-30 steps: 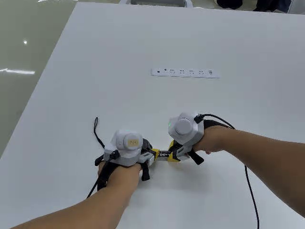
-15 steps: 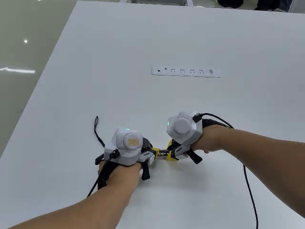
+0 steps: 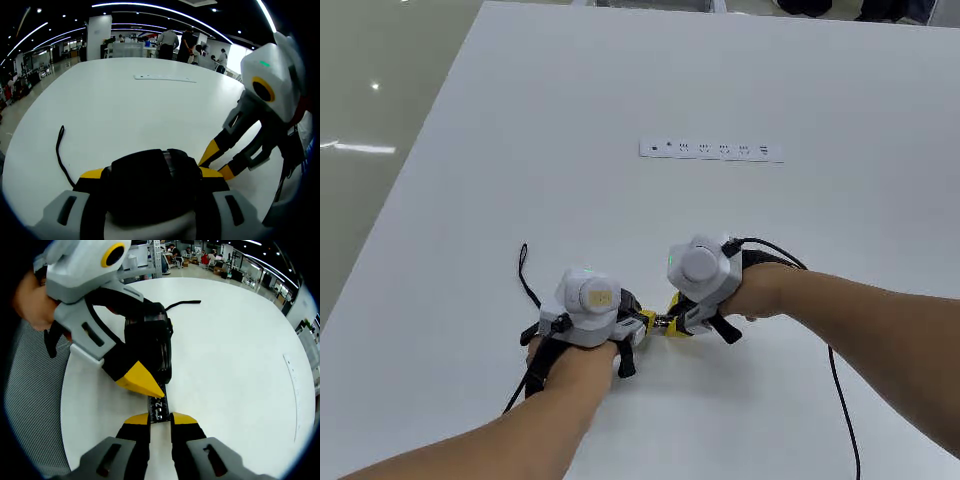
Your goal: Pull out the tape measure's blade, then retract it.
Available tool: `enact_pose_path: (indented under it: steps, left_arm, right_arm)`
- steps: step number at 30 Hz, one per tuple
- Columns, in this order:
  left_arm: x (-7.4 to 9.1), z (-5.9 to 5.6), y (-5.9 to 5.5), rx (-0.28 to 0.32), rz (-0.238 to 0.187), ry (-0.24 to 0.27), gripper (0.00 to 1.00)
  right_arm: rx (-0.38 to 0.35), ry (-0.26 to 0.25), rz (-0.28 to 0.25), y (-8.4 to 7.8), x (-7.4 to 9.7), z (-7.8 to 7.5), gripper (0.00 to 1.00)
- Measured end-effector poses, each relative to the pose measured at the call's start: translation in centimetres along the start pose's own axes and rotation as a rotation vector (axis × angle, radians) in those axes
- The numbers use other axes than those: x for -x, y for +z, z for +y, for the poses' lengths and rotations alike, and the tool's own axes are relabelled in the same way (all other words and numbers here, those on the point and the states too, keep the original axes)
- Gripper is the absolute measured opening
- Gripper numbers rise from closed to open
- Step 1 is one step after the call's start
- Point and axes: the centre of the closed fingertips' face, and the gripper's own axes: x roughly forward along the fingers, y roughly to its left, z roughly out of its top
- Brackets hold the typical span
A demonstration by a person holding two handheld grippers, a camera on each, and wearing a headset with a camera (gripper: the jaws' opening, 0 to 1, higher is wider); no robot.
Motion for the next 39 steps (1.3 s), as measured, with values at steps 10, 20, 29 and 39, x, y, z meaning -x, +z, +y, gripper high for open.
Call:
enact_pose_path:
  steps: [10,20,29,39]
  left_arm:
    - [-0.03,0.01,0.04,0.0,-0.001,-0.002,0.7]
    - [0.0,0.0,0.0,0.001,-0.002,-0.004,0.7]
    - [0.02,-0.01,-0.03,0.003,-0.004,-0.007,0.7]
    - [-0.16,0.06,0.03,0.007,-0.005,-0.009,0.7]
  right_arm:
    - [0.0,0.002,-0.007,0.32,-0.11,0.01,0.14]
    - [0.007,0.006,-0.004,0.66,-0.22,0.1,0.14]
    - [-0.004,0.018,-0.04,0.87,-0.3,-0.05,0.14]
    - [0.001,0.026,-0.058,1.02,-0.36,0.04,0.14]
